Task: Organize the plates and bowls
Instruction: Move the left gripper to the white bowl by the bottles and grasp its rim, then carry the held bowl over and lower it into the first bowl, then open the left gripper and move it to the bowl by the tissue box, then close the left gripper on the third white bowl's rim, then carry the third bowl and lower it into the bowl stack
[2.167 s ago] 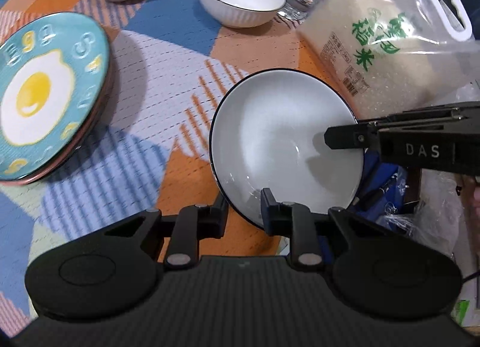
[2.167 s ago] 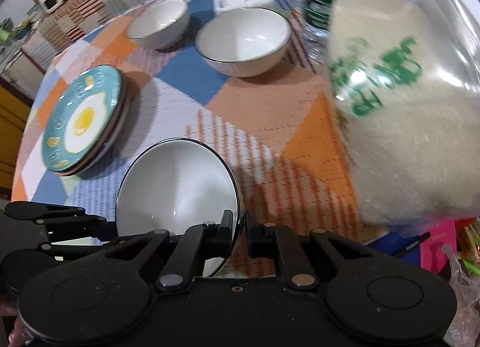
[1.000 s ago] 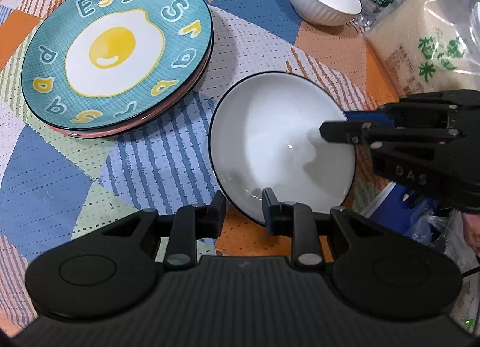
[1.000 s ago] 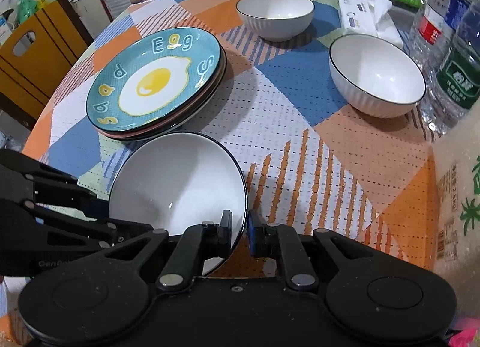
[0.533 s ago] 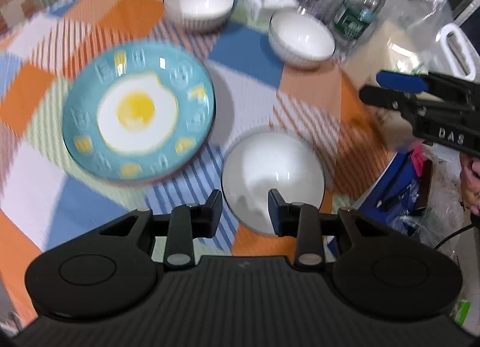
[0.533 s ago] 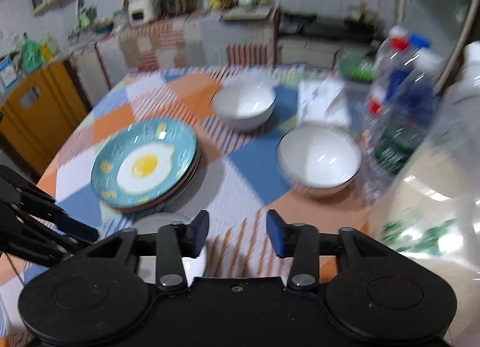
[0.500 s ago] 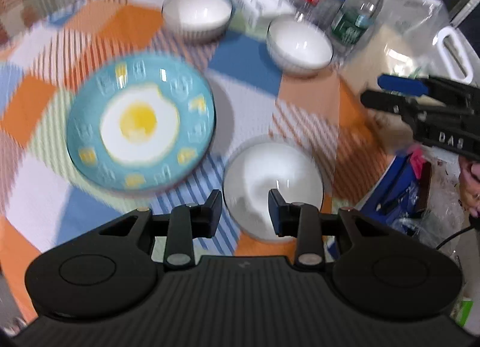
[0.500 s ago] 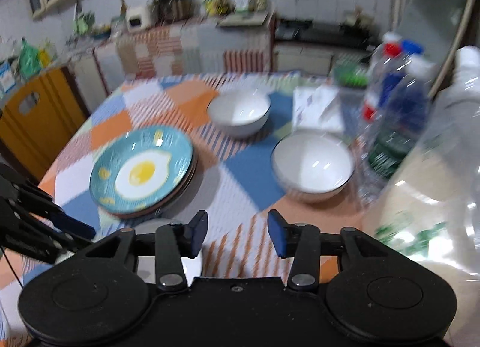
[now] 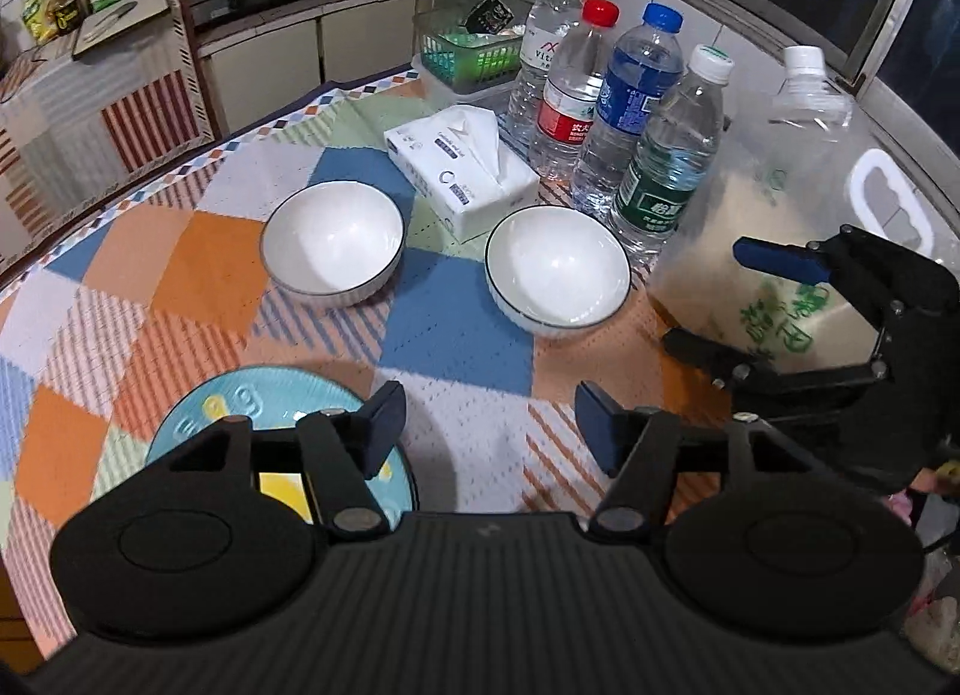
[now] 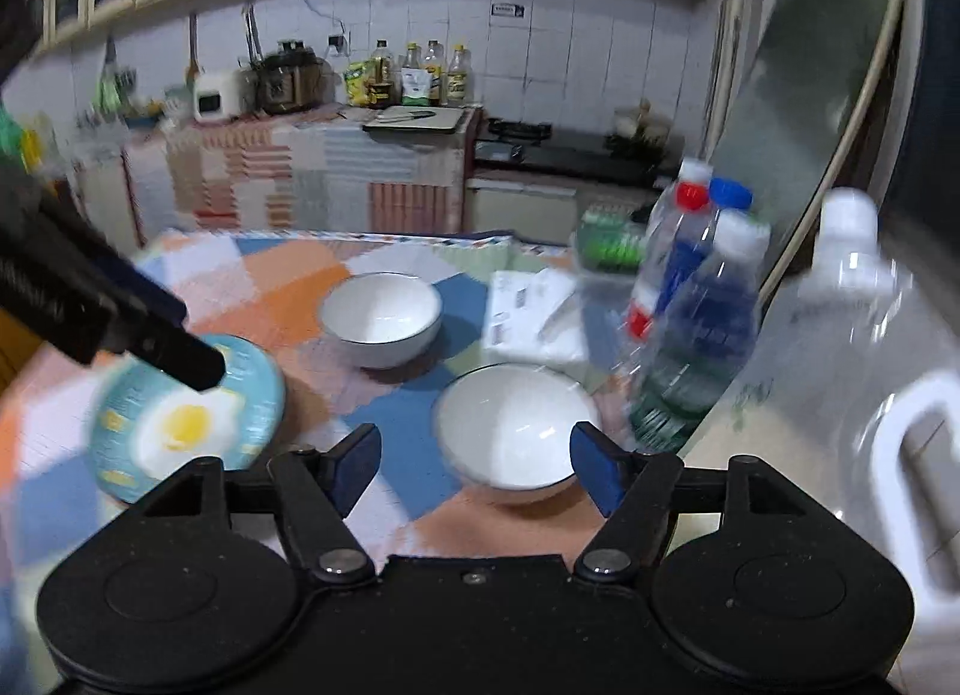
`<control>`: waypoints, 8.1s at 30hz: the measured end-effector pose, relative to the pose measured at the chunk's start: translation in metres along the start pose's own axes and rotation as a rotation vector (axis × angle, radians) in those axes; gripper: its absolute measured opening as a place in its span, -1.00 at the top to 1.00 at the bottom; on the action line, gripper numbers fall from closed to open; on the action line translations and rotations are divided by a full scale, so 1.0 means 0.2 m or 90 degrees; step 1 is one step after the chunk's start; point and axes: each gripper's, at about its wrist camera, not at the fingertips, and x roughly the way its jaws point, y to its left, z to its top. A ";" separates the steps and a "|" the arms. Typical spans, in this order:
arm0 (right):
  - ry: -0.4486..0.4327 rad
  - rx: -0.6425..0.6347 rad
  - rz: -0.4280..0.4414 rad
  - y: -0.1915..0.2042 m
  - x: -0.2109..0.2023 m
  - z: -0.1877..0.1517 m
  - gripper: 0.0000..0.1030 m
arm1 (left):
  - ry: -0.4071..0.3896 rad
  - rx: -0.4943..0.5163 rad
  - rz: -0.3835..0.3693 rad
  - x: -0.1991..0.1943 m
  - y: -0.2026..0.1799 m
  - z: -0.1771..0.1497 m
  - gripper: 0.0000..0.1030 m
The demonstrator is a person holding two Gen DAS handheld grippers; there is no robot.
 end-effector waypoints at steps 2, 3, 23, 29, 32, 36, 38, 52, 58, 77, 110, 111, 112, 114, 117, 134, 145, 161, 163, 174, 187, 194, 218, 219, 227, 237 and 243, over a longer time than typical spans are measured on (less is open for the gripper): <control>-0.005 -0.026 -0.013 0.01 0.06 -0.01 -0.45 | 0.006 -0.016 -0.015 0.08 0.02 0.03 -0.21; 0.003 -0.025 -0.008 0.00 0.08 -0.01 -0.45 | 0.005 -0.024 -0.019 0.12 0.03 0.04 -0.21; 0.100 0.109 -0.019 0.01 0.54 -0.25 -0.52 | 0.001 -0.117 -0.063 0.83 0.11 0.16 -0.07; 0.104 0.124 -0.058 0.00 0.69 -0.29 -0.52 | 0.031 -0.221 -0.069 0.93 0.20 0.13 0.26; 0.078 0.085 -0.089 0.03 0.72 -0.31 -0.53 | 0.015 -0.221 -0.081 0.94 0.20 0.12 0.60; 0.039 0.047 -0.110 0.05 0.75 -0.34 -0.73 | 0.003 -0.181 -0.070 0.93 0.15 0.13 0.80; 0.025 0.039 -0.111 0.05 0.76 -0.34 -0.77 | 0.002 -0.163 -0.055 0.92 0.12 0.12 0.79; 0.039 0.044 -0.033 0.05 0.62 -0.27 -0.76 | 0.053 -0.068 -0.046 0.63 0.03 0.09 0.73; 0.019 0.030 -0.002 0.13 0.39 -0.23 -0.76 | 0.043 -0.053 -0.033 0.36 -0.01 0.03 0.72; -0.022 -0.081 0.071 0.41 -0.05 -0.13 -0.76 | 0.047 -0.089 -0.020 -0.12 0.02 -0.27 0.72; 0.144 -0.109 0.194 0.56 -0.05 -0.45 -0.76 | 0.217 -0.082 -0.025 0.15 0.02 -0.65 0.72; 0.150 -0.113 0.194 0.56 -0.05 -0.46 -0.76 | 0.220 -0.083 -0.023 0.16 0.02 -0.66 0.72; 0.155 -0.115 0.194 0.56 -0.04 -0.46 -0.76 | 0.221 -0.082 -0.021 0.17 0.01 -0.66 0.72; 0.165 -0.117 0.191 0.57 -0.04 -0.47 -0.76 | 0.212 -0.074 -0.014 0.17 0.00 -0.66 0.72; 0.162 -0.119 0.184 0.56 -0.03 -0.47 -0.76 | 0.216 -0.078 -0.011 0.17 0.00 -0.65 0.71; 0.201 -0.167 0.152 0.62 0.01 -0.43 -0.79 | 0.229 -0.106 -0.002 0.19 0.01 -0.65 0.52; 0.162 -0.196 0.192 0.54 -0.13 -0.28 -0.80 | 0.182 -0.124 -0.018 0.04 0.08 -0.57 0.51; 0.221 0.097 0.270 0.13 0.04 0.24 -0.68 | 0.068 -0.153 0.020 -0.17 0.34 -0.24 0.48; 0.228 0.131 0.264 0.10 0.11 0.31 -0.68 | 0.053 -0.158 0.025 -0.17 0.37 -0.19 0.46; 0.277 0.290 0.216 -0.03 0.70 0.44 -0.59 | -0.029 -0.166 0.079 0.19 0.53 -0.01 0.36; 0.277 0.468 0.162 -0.07 1.16 0.24 -0.43 | -0.080 -0.239 0.086 0.56 0.77 0.11 0.36; 0.301 0.397 0.163 0.01 1.30 0.32 -0.42 | -0.070 -0.264 0.093 0.68 0.77 0.11 0.32; 0.261 0.245 0.116 0.06 1.31 0.37 0.65 | -0.002 -0.311 0.037 0.73 0.77 0.11 0.69; 0.260 0.249 0.121 0.06 1.28 0.37 0.65 | -0.009 -0.303 0.045 0.69 0.75 0.11 0.69; 0.267 0.311 0.167 0.07 1.02 0.37 0.65 | 0.020 -0.293 0.047 0.40 0.66 0.09 0.72; 0.276 0.242 0.174 0.20 0.65 0.39 0.64 | 0.021 -0.250 0.054 0.05 0.49 -0.01 0.74; 0.275 0.255 0.188 0.23 0.43 0.35 0.64 | 0.023 -0.247 0.019 -0.13 0.44 -0.13 0.73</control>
